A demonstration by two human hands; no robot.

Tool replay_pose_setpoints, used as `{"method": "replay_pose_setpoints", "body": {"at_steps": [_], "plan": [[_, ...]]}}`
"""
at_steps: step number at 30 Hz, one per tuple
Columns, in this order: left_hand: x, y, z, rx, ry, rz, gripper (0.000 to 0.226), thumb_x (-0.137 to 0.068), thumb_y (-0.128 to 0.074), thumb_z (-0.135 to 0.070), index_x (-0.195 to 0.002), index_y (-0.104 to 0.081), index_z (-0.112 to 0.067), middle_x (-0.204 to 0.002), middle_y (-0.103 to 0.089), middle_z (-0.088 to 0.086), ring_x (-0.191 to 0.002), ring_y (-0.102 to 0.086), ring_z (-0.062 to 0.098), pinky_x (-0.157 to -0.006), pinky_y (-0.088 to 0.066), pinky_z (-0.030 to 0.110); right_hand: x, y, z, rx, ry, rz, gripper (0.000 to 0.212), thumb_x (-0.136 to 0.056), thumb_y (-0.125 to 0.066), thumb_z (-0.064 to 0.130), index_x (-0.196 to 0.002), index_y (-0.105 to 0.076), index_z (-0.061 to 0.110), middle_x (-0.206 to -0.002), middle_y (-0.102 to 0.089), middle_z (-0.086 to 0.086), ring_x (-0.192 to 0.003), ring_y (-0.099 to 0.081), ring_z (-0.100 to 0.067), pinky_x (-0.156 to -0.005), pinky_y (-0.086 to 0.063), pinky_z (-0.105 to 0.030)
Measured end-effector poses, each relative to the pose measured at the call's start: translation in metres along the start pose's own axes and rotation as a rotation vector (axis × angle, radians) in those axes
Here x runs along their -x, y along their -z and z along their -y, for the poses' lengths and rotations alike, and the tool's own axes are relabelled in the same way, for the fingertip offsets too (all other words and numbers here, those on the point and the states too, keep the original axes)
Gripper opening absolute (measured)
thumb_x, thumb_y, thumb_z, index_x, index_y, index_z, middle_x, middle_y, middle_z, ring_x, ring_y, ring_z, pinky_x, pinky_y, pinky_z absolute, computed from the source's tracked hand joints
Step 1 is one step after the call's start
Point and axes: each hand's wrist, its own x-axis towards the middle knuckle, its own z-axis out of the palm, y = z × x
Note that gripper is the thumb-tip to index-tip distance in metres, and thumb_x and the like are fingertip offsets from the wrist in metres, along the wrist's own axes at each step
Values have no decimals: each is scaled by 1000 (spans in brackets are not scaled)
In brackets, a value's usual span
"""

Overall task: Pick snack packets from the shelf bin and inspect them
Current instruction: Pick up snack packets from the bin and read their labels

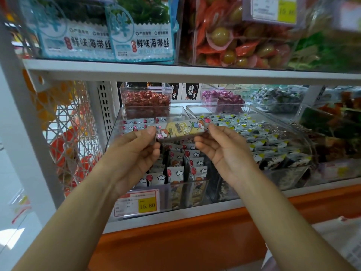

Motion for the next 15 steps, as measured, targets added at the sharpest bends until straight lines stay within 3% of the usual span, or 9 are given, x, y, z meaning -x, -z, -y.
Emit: {"method": "replay_pose_setpoints", "body": {"at_steps": [7,10,12,15], "plan": [[-3,4,-1,112,17,3,9,-67,-60,-7,-75,-58,-7,-63,-55,1,-53,-56,5,-50,-50,13,-1,1,-1,-118,-52,21,14,-88,-54,13,-87,-64,2,-63,-69,-6,-59,-68,-12,-51,-54,-19],[-5,5,0,218,31,-45,27,-74,-59,-4,-100,-61,-9,-70,-53,3,-51,-57,6,-51,-52,14,-1,0,-2,-208,-94,23,13,-84,-57,13,-87,-63,1,-63,-68,-8,-57,-67,-12,-49,-53,-18],[-5,3,-1,270,63,-78,8,-84,-54,-2,-81,-60,-7,-65,-55,3,-49,-57,6,-49,-51,14,-1,-1,-3,-263,-112,22,12,-87,-56,11,-89,-61,0,-63,-68,-8,-57,-67,-12,-49,-53,-17],[-4,4,0,285,87,-110,20,-89,-50,-2,-70,-55,-5,-60,-57,3,-49,-58,7,-49,-50,13,-2,-1,-5,-279,-96,23,11,-89,-54,9,-87,-61,0,-63,-68,-9,-57,-67,-12,-49,-53,-17]]}}
